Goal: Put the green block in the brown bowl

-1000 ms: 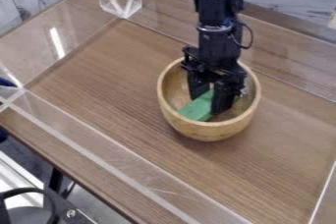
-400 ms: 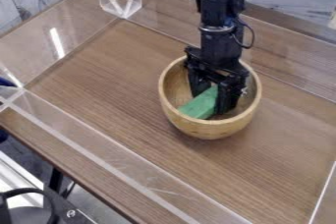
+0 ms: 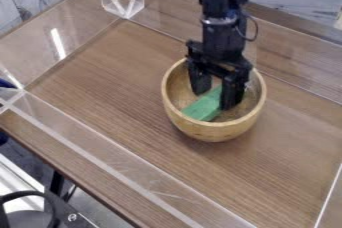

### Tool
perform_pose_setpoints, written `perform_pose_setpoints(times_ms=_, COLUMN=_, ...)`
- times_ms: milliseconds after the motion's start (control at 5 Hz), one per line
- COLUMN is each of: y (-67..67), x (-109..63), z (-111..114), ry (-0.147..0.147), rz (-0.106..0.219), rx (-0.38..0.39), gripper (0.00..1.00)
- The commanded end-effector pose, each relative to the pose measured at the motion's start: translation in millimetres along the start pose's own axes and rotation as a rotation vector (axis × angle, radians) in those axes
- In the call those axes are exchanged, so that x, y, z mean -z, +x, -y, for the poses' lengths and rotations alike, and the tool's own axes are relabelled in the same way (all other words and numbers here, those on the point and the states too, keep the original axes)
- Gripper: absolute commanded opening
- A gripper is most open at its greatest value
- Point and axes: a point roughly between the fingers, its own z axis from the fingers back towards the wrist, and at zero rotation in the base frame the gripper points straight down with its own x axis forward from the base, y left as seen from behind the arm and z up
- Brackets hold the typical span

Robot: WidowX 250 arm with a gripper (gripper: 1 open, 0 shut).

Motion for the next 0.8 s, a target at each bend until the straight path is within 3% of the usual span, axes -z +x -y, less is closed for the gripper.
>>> perform_pose_setpoints(times_ms=0, y=3.7, x=-52.5, z=-5, ry=0.036, rz=0.14, rx=-0.018, gripper=1.0)
perform_pose_setpoints(times_ms=200, y=-0.1, x=-81.3, z=-14, ry=0.053, rz=0.197, rx=-0.054, gripper=1.0)
perform_pose_setpoints(times_ms=600, y=-15.5, x=-128.2, z=-44, ry=0.091, rz=0.263, rx=-0.125, gripper=1.0)
